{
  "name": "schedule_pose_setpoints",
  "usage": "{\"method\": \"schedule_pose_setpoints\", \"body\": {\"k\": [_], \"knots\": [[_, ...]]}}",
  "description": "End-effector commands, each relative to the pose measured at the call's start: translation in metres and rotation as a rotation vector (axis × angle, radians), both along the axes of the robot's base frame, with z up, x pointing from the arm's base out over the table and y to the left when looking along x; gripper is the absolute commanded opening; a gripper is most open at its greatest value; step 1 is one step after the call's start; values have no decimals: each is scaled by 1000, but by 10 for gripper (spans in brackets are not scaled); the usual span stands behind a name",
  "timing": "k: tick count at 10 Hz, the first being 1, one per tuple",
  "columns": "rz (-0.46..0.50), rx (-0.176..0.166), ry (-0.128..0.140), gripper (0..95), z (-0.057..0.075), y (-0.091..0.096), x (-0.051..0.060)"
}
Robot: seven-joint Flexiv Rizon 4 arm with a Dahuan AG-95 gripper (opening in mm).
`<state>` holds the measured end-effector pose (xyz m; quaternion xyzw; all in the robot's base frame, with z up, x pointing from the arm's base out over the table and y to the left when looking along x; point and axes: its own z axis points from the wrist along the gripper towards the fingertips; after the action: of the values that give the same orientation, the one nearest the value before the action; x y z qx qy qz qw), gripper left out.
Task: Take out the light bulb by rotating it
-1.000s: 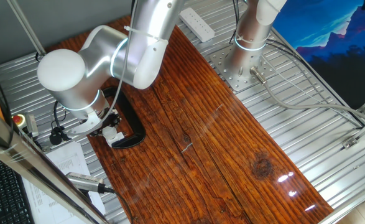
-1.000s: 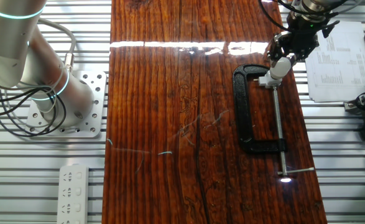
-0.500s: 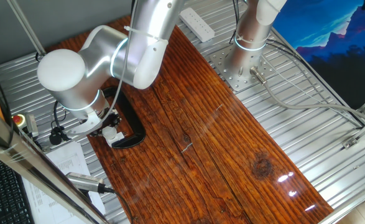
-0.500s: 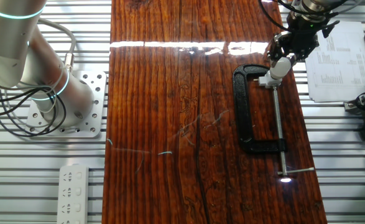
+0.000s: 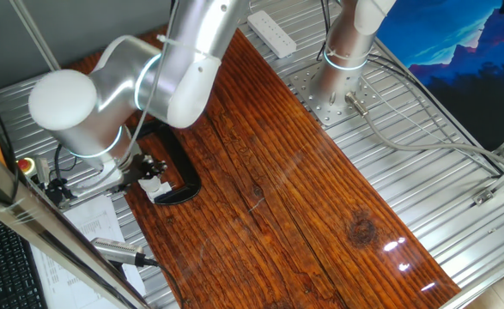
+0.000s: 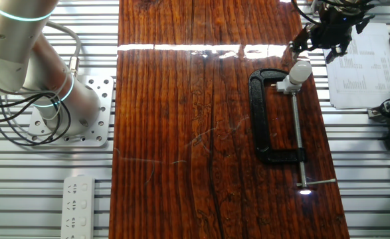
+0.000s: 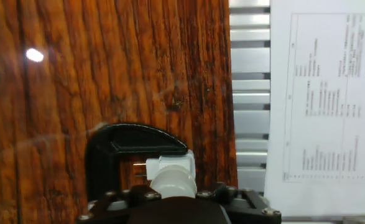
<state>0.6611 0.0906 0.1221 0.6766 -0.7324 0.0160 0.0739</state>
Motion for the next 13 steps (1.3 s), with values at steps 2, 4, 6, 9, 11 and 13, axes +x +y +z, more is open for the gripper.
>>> {"method": "schedule_pose_setpoints", "body": {"k": [2, 4, 6, 9, 11, 13], "knots": [[-136, 0, -11, 950, 4, -12, 3], [-293, -2, -12, 950, 5, -20, 4], [-474, 33, 0, 760, 5, -22, 4], [-668, 55, 4, 760, -1, -24, 3], [-730, 86, 11, 760, 0, -24, 0], [-843, 95, -7, 760, -5, -23, -11]]}}
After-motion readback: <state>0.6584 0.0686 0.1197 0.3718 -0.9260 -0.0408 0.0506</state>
